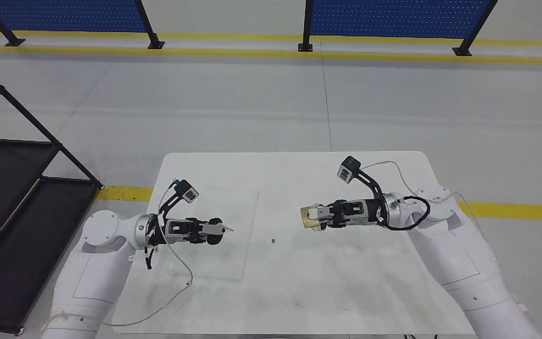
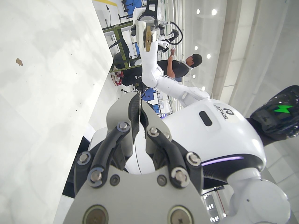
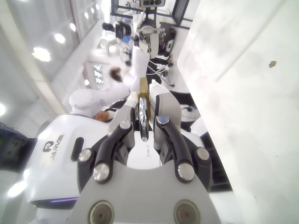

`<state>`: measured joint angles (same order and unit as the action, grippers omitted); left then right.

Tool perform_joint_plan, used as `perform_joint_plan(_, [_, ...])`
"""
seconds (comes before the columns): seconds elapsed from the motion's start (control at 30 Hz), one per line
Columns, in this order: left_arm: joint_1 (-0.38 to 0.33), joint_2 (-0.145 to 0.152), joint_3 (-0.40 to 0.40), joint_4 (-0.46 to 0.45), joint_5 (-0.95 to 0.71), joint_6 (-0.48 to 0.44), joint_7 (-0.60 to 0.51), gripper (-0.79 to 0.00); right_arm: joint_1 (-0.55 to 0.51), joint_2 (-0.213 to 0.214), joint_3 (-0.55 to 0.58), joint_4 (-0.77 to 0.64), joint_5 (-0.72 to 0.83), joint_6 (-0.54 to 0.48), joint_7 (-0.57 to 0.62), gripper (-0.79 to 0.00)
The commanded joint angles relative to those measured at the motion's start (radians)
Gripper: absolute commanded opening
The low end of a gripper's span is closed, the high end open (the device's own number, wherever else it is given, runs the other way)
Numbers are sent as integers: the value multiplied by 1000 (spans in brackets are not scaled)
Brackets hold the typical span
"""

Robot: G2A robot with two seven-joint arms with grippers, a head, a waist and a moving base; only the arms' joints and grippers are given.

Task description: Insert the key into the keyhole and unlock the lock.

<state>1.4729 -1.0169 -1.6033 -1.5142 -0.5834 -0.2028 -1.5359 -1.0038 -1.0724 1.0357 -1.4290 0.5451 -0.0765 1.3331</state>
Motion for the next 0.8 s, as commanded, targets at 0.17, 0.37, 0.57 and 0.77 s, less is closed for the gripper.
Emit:
perform_joint_plan(0.17, [0,0,0,0,0,0,0,-785,-1,0,0,-2,-3,-1,-9,-785])
perform_joint_plan(0.37, [0,0,0,0,0,0,0,-785,-75,-7,8,-11,36,-107,-146,-785])
perform_joint_plan(0.57, [0,0,0,0,0,0,0,-785,-115,-17,-8,13,47,-191,-209,-785])
perform_joint_plan(0.77, [0,0,0,0,0,0,0,-785,-136,-31,-39,23,49,-270,-267,-785])
